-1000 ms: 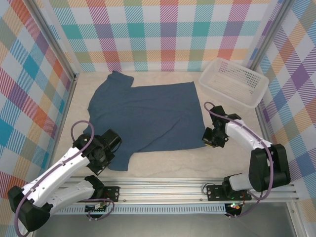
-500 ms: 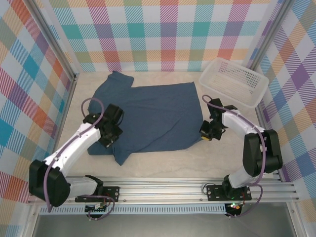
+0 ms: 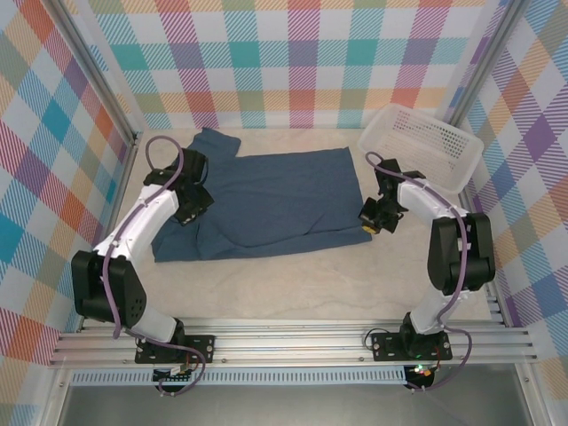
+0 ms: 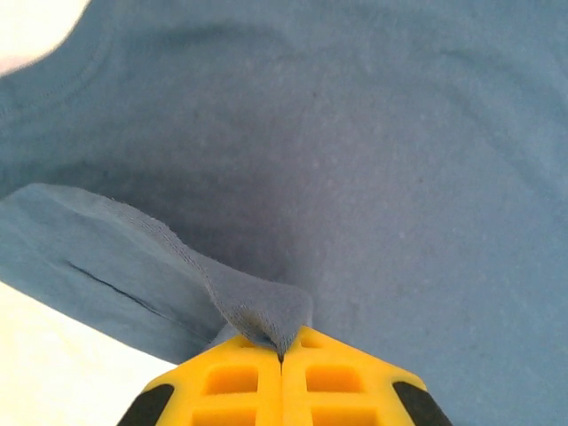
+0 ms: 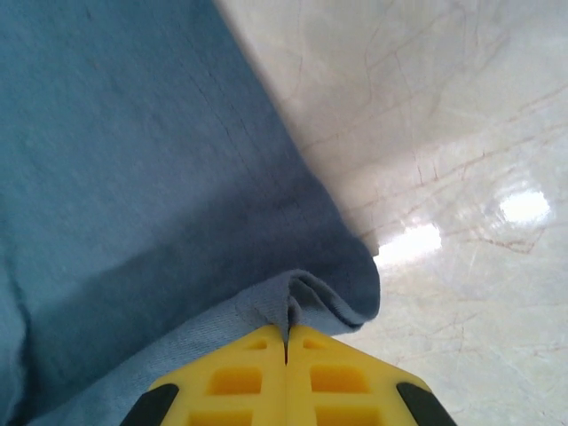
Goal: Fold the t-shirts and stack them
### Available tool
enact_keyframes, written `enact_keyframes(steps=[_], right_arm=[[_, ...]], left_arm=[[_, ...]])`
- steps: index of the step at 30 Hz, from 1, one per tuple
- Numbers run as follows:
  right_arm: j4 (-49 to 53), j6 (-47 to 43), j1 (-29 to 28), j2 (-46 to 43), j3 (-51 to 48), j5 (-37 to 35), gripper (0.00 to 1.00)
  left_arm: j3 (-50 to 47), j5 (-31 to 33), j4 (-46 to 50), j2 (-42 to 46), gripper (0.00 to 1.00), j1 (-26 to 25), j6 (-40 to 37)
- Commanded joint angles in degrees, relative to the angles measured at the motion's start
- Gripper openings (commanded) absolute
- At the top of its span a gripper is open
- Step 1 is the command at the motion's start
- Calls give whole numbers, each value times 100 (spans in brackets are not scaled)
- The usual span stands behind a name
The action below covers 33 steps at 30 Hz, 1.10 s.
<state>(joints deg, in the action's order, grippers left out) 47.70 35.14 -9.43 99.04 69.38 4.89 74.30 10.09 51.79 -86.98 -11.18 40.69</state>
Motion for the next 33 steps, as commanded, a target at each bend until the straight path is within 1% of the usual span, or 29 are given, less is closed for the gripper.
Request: enact_keyframes(steps=[1,10,16,20,25,33], right_arm=[[94,-32,50,186,349,-142,0],[157,-53,82,513,636,-190,0],[134,-64,82,647,750,-199,0],[188,-110,82,737,913,-345,0],[215,-138,102,908,1129,-410,0],[203,-159,108,1216,1503,-382,0]], left_arm=[[288,165,-119,-140,0,199,-431],[731,200,-324,-607,0,272,-794],[985,393,-197,-915,0,324,-799],[1051,619,-81,-1000,0,419,-798],[1061,607,-175,-1056,0,579,-834],[1168,606,-219,-1237,0,669,-821]])
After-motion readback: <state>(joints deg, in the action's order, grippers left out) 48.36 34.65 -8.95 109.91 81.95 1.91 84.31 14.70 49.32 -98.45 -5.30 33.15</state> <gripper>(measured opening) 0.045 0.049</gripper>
